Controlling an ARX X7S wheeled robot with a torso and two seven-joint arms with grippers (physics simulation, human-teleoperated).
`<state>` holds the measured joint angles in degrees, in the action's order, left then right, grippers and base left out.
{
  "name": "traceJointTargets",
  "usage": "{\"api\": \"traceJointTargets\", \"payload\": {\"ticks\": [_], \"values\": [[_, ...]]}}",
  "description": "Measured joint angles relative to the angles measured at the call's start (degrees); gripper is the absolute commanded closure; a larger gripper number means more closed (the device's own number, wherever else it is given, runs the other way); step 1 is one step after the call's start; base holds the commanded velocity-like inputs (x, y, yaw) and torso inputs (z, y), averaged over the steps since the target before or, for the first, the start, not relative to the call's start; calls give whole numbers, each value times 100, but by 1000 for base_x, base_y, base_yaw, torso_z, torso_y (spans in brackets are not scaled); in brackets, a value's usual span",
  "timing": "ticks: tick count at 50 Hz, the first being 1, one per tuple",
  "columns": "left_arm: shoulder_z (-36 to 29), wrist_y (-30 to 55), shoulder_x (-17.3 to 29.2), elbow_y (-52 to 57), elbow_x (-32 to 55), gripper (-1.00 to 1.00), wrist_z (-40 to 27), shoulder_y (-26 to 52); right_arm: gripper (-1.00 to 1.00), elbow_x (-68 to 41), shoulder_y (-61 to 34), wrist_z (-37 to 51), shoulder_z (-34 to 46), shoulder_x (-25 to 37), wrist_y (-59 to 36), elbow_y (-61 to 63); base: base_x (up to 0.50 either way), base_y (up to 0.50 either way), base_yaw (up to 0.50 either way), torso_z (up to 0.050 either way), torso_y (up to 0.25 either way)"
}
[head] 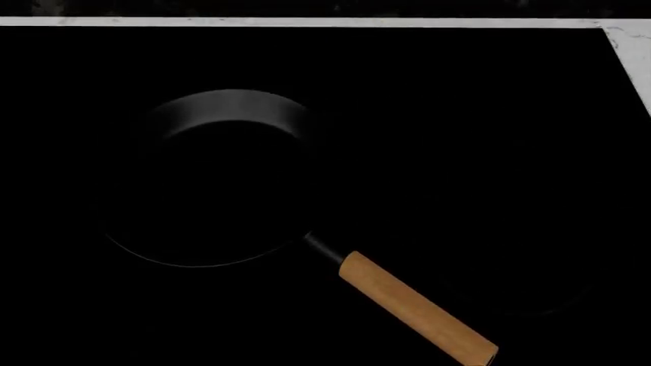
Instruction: Pick the bell pepper from the pan and place it in the bowl.
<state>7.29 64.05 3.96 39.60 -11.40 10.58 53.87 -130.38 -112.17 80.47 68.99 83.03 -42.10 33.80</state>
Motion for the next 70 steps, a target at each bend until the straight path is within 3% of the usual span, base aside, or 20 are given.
{"api": "traceJointTargets", "payload": {"ticks": [18, 37, 70], "values": [[21, -127, 3, -94, 235, -100, -183, 1, 100, -193, -304, 315, -317, 512, -603, -440, -13, 0, 7, -14, -13], [24, -116, 7, -73, 402, -100, -366, 1, 100, 74, -453, 516, -479, 659, -1118, -1177, -16, 0, 9, -14, -13], [-185, -173, -11, -249, 515, -100, -739, -27, 100, 1114, -35, -60, -312, 680, -874, -2172, -16, 3, 11, -14, -13]]}}
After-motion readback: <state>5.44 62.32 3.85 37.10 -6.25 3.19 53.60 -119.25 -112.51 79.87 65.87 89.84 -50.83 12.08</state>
